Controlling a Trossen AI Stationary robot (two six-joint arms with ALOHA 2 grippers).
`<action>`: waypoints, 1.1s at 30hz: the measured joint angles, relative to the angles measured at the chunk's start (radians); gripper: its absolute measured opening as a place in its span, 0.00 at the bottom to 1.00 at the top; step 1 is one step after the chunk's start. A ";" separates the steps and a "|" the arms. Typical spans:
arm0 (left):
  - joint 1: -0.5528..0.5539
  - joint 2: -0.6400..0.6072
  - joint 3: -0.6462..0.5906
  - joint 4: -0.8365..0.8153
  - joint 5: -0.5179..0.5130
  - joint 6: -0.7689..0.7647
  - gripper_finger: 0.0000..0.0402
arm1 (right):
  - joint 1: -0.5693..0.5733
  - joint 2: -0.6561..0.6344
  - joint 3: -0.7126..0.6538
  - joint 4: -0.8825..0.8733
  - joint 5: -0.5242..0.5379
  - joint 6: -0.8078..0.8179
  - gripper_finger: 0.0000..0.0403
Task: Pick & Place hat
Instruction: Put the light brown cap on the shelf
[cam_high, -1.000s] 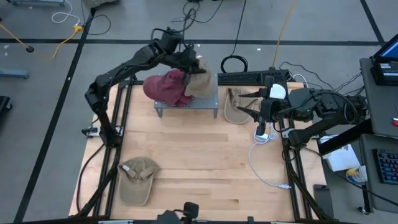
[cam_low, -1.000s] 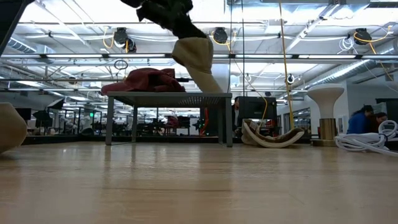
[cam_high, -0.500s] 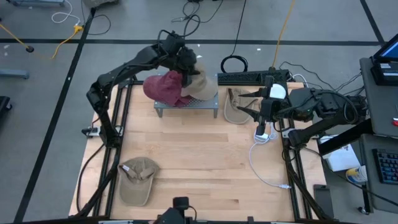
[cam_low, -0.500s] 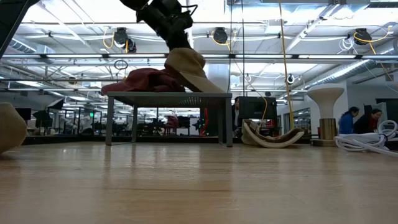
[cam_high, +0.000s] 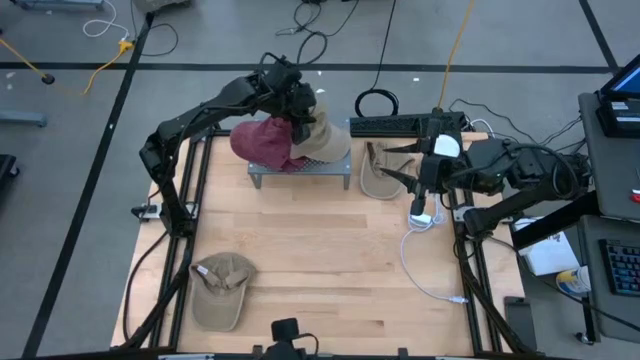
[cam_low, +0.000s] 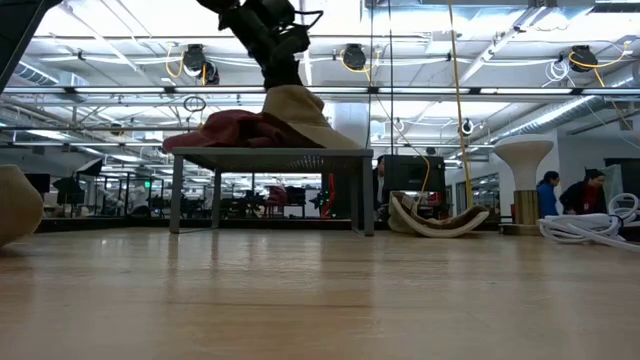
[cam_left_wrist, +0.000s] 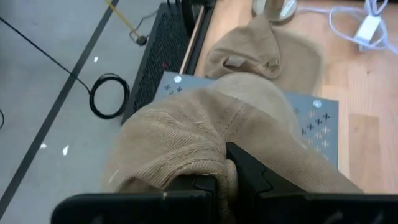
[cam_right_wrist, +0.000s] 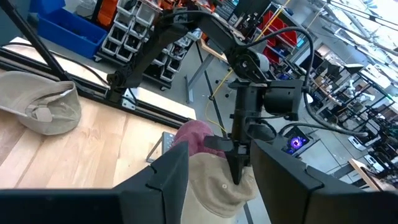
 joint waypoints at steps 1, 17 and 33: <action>-0.002 0.000 0.000 -0.008 -0.005 0.001 0.04 | -0.003 0.000 0.000 0.000 0.000 0.002 0.41; -0.053 0.000 0.000 -0.044 -0.201 0.048 0.07 | -0.012 0.000 0.000 0.000 0.000 0.001 0.41; -0.055 -0.009 0.000 -0.048 -0.227 -0.116 0.44 | -0.012 0.000 0.000 -0.001 0.000 0.001 0.41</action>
